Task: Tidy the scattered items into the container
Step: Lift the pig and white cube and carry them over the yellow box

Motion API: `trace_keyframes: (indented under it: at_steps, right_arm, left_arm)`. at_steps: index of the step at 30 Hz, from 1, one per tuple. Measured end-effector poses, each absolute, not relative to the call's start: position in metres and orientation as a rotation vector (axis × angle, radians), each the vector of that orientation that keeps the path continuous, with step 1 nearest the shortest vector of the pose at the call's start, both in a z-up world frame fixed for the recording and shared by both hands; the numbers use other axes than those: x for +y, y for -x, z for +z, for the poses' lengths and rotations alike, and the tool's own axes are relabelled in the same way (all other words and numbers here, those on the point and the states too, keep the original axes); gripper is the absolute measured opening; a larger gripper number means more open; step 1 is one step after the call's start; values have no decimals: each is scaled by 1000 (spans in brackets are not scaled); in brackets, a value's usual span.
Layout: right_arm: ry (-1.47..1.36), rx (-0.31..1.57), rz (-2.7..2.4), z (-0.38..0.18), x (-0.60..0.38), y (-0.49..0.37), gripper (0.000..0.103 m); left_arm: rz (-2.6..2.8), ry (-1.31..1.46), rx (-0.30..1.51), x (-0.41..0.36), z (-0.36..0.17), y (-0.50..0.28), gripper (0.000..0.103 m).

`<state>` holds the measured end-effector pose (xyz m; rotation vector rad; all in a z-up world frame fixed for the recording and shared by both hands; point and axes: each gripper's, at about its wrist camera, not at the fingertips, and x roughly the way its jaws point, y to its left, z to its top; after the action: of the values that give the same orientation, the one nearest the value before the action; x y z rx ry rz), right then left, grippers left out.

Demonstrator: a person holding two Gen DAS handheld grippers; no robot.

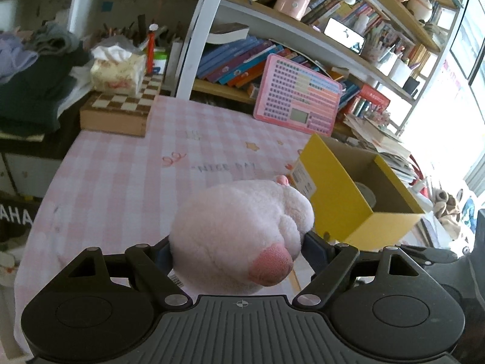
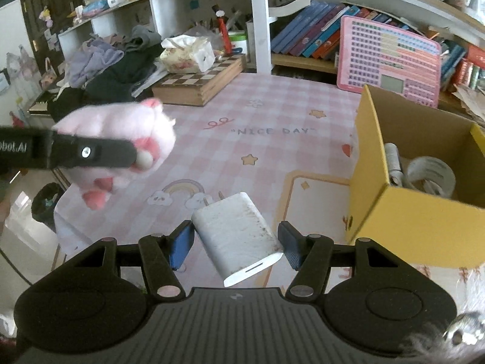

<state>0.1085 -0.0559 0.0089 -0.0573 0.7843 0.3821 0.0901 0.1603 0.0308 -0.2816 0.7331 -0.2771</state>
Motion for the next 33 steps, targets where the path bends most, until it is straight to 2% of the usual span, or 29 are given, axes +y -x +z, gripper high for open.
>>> trace_keyframes:
  at_steps: [13,33]
  right_arm:
    - [16,763,310,17,-60,-48,59]
    - [-62,779,107,13,-122,-4,59]
  left_arm:
    - [-323,327,743,163,27,-31,85]
    - [-508,284,770,104,24,-35,85]
